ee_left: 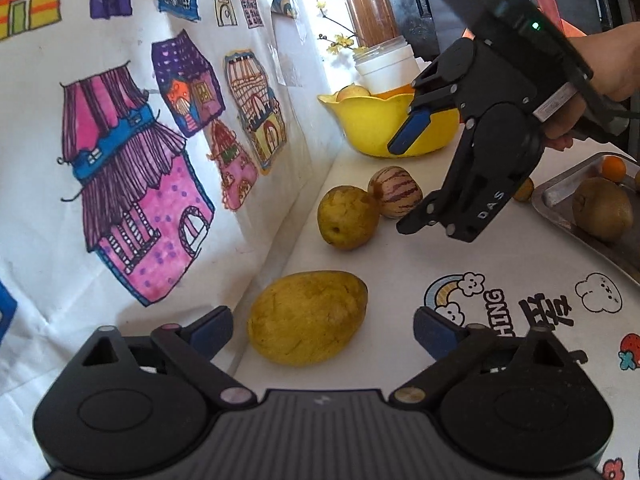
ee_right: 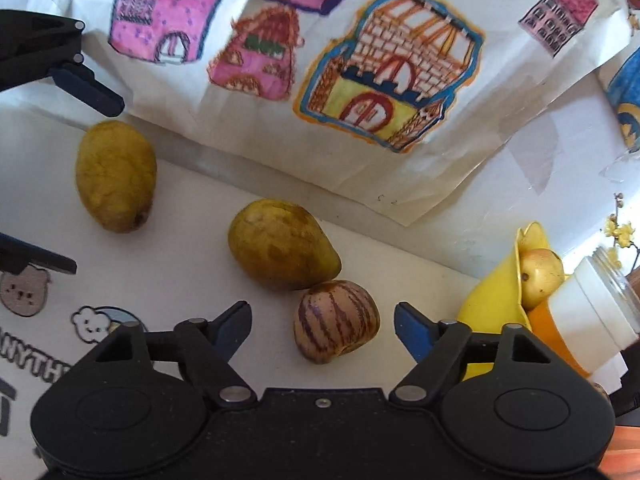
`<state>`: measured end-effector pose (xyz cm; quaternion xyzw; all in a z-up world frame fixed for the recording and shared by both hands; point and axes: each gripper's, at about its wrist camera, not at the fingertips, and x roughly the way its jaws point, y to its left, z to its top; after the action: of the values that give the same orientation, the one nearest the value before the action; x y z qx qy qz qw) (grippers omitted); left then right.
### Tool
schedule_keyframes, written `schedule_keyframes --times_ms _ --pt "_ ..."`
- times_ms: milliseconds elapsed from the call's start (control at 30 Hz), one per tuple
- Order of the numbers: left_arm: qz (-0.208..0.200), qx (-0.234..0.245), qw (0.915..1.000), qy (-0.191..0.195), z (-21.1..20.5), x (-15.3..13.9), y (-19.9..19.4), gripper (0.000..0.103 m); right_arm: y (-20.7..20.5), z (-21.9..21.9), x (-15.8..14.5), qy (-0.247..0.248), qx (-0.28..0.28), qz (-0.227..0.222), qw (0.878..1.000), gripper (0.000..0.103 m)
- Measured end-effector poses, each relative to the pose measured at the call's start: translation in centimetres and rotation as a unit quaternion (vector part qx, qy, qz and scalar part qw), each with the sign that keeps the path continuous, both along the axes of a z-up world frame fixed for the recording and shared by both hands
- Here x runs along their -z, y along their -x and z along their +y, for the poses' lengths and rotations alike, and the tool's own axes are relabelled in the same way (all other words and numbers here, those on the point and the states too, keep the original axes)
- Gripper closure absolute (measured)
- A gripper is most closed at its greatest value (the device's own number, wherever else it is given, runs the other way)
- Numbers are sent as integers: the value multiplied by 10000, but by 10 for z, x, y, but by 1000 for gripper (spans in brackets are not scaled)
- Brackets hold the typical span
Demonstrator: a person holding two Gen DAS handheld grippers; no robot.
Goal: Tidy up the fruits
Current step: 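Grasp a striped pepino with the right tool while the left tool grasps a yellow pear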
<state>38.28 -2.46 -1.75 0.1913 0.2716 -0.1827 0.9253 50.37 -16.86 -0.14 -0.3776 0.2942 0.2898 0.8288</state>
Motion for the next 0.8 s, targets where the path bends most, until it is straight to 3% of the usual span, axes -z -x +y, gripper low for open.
schedule_keyframes --times_ms 167,367,533,800 --pt "98 -108 9997 214 4 2 -10 18 -12 -1 7 -83 96 95 9999 39" --pt "181 -217 9989 378 9 4 -17 27 -19 -9 9 -201 109 78 9997 44" --pt "207 -361 9981 453 9 5 -17 29 -16 -17 11 -251 237 0 9994 51" --pt "271 -689 9960 504 5 4 -17 32 3 -14 11 -110 425 -159 9989 53"
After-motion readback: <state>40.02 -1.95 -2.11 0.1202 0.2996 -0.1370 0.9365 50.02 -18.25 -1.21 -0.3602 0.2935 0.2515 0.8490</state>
